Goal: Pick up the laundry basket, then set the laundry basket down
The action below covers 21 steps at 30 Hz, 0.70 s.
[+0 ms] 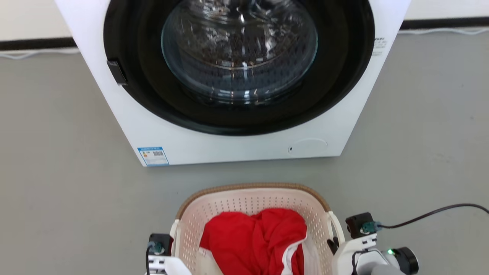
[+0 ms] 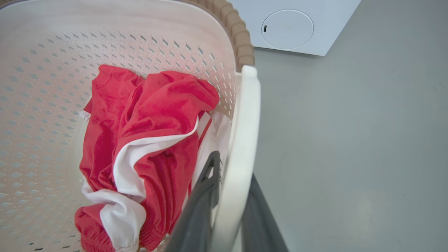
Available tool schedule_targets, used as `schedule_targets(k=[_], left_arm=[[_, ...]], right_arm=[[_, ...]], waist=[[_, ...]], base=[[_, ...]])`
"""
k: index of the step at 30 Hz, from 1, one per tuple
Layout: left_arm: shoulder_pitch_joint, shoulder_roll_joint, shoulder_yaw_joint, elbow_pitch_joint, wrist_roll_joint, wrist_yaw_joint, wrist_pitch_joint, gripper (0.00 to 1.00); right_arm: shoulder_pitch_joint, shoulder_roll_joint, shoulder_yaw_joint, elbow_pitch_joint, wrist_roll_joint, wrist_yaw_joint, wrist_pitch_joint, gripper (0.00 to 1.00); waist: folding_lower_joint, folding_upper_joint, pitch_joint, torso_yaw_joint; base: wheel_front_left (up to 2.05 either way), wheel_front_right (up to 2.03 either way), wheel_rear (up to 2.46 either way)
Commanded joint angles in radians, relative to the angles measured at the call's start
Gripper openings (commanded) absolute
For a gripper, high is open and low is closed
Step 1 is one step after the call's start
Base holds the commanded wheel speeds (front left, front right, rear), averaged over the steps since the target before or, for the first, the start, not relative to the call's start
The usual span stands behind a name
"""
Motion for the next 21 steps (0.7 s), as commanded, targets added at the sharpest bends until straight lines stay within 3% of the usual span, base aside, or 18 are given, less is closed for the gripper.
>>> schedule_targets(k=[1, 21], left_arm=[[0.013, 0.027, 0.012, -0.004, -0.010, 0.019, -0.006, 0.00], [0.111, 0.027, -0.089, -0.055, -0.057, 0.036, 0.014, 0.00]], right_arm=[[0.004, 0.004, 0.026, -0.011, 0.006, 0.007, 0.001, 0.00], [0.070, 0.004, 0.109, -0.021, 0.101, 0.007, 0.021, 0.00]], waist=[[0.0000, 0.0000, -0.028, 0.000], [0.0000, 0.0000, -0.124, 0.018]], base=[[0.00, 0.00, 0.00], [0.00, 0.00, 0.00]])
